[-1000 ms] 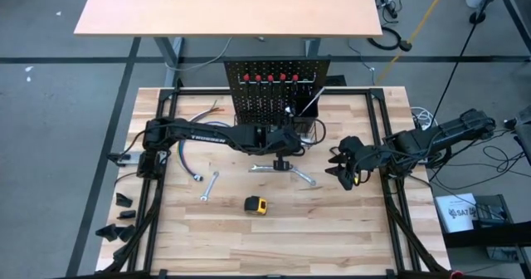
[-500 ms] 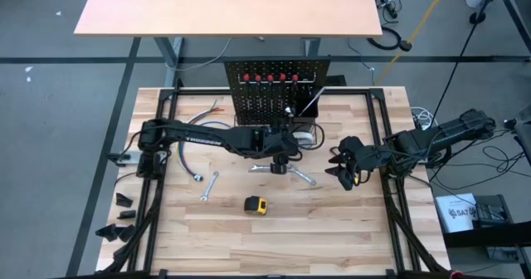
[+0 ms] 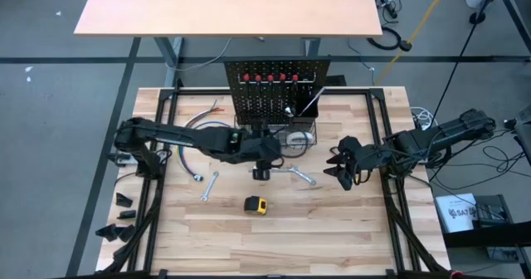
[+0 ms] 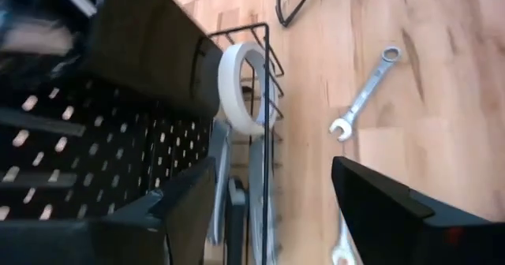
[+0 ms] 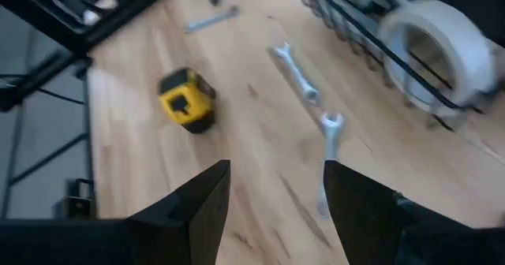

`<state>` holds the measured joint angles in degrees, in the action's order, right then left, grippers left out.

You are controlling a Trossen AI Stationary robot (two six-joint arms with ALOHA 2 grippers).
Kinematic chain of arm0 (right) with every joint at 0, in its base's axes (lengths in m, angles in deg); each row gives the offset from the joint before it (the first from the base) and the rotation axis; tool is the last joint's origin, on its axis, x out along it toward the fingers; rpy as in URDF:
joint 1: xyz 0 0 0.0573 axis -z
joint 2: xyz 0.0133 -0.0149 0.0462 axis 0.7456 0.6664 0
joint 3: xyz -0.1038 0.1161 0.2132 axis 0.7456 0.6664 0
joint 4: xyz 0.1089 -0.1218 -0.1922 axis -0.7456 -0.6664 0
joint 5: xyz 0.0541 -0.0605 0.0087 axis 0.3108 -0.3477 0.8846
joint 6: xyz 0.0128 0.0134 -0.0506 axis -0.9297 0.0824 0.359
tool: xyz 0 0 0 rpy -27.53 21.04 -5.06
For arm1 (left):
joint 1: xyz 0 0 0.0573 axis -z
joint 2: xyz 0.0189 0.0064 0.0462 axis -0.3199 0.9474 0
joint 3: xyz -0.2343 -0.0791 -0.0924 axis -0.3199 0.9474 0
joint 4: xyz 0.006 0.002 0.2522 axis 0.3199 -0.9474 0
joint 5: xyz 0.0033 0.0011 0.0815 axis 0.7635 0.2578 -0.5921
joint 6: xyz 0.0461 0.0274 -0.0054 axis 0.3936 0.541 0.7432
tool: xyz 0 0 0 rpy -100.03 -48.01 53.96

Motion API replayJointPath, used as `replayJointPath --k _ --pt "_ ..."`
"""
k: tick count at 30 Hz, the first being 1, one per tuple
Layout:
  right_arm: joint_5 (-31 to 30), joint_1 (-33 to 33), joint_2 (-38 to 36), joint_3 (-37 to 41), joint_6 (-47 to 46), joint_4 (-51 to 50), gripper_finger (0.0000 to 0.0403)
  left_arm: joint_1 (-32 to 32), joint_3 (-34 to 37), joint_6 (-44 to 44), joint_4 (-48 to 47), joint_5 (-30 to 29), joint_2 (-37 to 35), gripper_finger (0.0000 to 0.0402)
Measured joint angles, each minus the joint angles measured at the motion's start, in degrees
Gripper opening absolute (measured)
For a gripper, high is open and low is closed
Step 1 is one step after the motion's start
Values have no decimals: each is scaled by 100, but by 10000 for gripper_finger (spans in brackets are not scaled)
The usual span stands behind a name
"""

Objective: Hang tools onto peg board
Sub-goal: Put the wrench into the pegboard bin

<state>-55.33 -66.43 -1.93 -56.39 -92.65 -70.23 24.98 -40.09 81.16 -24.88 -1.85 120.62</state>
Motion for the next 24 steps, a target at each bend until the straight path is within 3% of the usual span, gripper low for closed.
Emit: replayJointPath --k 5,10,15,24 --pt "472 -4 179 0 304 835 199 220 547 -705 -77 56 -831 255" --pt "554 -74 606 -2 583 1640 199 465 1614 -1638 3 45 -1956 255" --pt "556 -120 1172 -2 713 1726 199 798 2729 -2606 331 1 -2930 255" --pt "554 -114 2127 -2 433 2199 199 1432 4248 -4800 341 -311 -3632 255"
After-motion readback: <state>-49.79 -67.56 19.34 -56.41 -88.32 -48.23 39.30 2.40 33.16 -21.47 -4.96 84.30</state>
